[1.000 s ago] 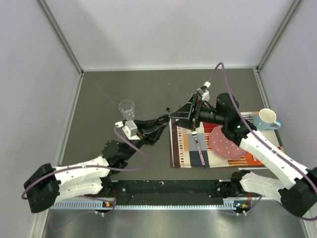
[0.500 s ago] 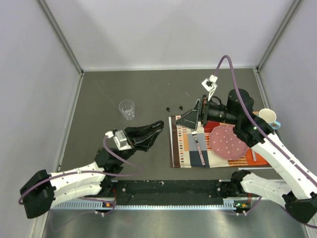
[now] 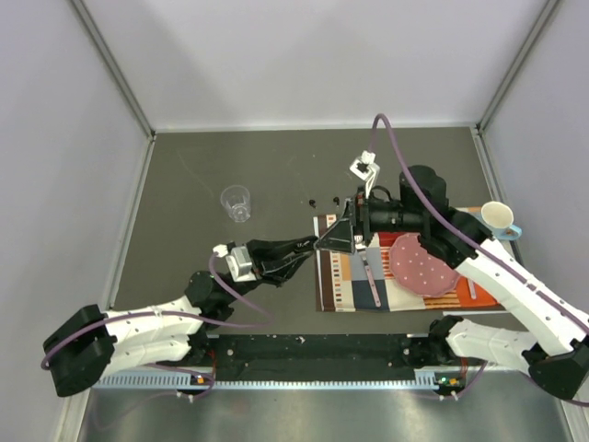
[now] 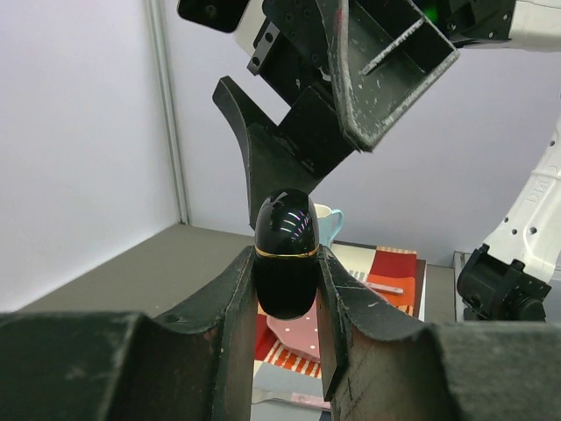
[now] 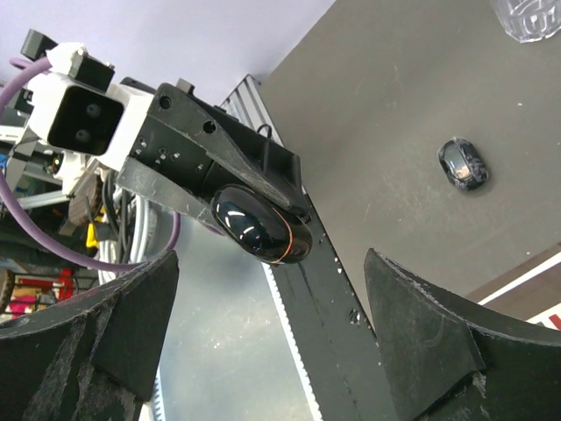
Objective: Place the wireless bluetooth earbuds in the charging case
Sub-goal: Open the charging case.
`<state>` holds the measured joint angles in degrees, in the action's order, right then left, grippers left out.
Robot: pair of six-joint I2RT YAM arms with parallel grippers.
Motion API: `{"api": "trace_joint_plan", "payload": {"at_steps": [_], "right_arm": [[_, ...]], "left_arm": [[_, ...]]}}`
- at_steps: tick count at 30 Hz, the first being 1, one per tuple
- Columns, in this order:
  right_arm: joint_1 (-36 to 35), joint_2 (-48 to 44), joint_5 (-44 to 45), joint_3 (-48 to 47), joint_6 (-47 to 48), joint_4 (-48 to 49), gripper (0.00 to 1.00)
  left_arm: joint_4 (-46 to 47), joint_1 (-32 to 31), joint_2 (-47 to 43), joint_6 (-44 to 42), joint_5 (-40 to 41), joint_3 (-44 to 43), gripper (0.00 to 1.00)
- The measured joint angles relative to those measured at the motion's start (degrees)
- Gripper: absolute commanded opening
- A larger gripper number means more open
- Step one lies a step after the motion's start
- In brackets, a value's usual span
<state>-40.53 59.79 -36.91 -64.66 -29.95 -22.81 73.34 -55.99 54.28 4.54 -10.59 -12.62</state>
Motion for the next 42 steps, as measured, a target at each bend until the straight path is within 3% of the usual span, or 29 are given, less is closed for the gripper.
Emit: {"api": "trace_joint_plan", "payload": {"at_steps": [21,42], "right_arm": [[-3.23,3.52,2.84,-1.18,2.69,-4.26,0.85],[-3.56,5.53,2.38,-5.99,-5.46,-0.61,0.85]], "left_arm": [[-0.04,0.2,-2.34,-0.24,-2.64,-0.68,0.0],[-2.91,0.33,-8.63,-1.88,-4.52,-1.2,0.0]]}}
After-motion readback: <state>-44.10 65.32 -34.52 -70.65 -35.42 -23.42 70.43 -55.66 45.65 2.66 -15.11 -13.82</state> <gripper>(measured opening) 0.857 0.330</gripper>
